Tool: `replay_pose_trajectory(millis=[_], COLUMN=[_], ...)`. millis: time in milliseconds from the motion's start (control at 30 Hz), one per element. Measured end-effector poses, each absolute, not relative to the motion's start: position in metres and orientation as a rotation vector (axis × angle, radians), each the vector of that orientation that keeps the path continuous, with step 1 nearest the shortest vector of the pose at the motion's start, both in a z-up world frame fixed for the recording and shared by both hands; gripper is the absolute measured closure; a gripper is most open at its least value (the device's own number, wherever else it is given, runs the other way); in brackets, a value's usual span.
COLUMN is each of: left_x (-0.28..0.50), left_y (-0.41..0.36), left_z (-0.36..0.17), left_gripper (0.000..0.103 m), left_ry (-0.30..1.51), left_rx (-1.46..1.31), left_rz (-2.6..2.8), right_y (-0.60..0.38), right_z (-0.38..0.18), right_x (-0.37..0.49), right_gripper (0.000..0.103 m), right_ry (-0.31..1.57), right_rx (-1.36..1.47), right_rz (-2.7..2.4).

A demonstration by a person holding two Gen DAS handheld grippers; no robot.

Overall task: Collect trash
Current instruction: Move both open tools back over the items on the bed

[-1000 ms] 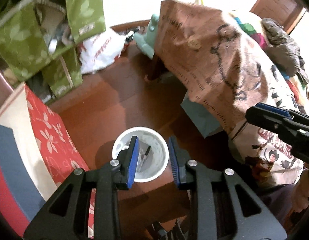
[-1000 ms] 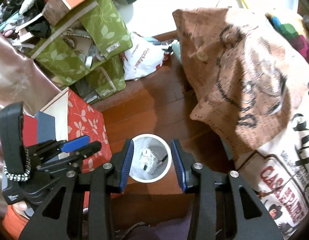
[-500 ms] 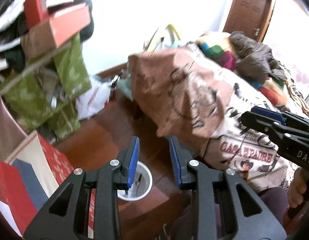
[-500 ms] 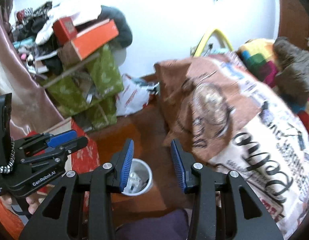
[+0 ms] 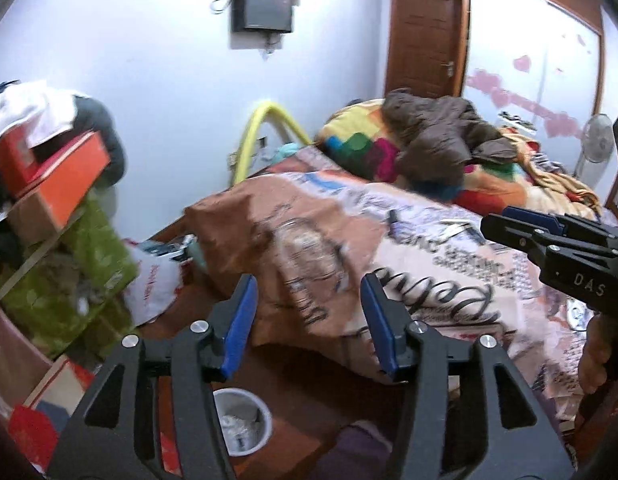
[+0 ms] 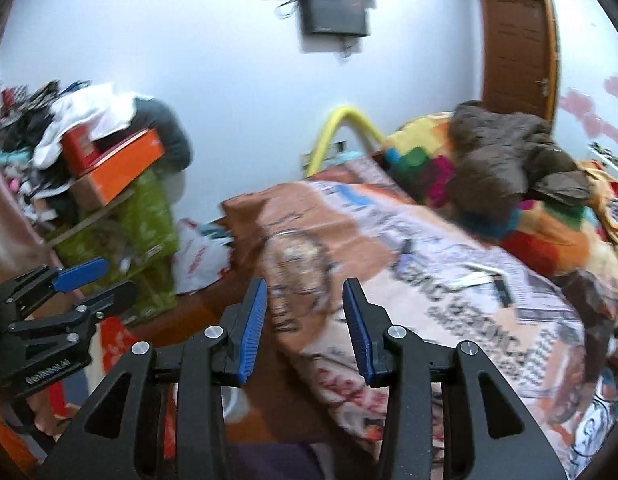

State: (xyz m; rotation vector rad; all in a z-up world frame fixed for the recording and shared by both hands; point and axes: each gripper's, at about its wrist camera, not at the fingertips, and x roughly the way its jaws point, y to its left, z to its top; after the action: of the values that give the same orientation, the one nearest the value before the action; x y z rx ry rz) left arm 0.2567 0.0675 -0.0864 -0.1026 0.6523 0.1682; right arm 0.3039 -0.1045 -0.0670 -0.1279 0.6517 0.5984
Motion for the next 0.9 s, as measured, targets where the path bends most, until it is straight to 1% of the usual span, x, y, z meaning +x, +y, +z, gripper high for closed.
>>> replay_pose_trajectory(millis=[67,267,433,633,900], left_x=[0.274,0.331,0.380,0.448,0.514], left_y=[0.054,0.013,-0.012,-0.027,-0.038], left_z=[-0.084,-0.089,-0.104,-0.149,-0.211], left_gripper=[0.047,0.045,0.045,0.045,0.045], left_ry=[0.656,0.684,0.727,0.828,0.937], left_rx=[-0.112,-0.095,-0.087,-0.103,-0.089], left_rz=[0.125,0.028,-0.033,-0.039,-0.029], right_y=[-0.122,-0.172,-0.208,-0.233,-0.237], right_z=[-0.066,-0.073,-0.093,-0.134,-0.190], right_x=[0.312,0.345,0.376,0.418,0.479], right_gripper=[0.060,0.060,0.060,0.060,0.060], right_ry=[0.646,0.657,0.695,0.755,0.858], right_rx=[-0.119,-0.123,-0.144,-0.206,-0.273], right_rz=[0.556,0.419,0.325,0.255,0.288])
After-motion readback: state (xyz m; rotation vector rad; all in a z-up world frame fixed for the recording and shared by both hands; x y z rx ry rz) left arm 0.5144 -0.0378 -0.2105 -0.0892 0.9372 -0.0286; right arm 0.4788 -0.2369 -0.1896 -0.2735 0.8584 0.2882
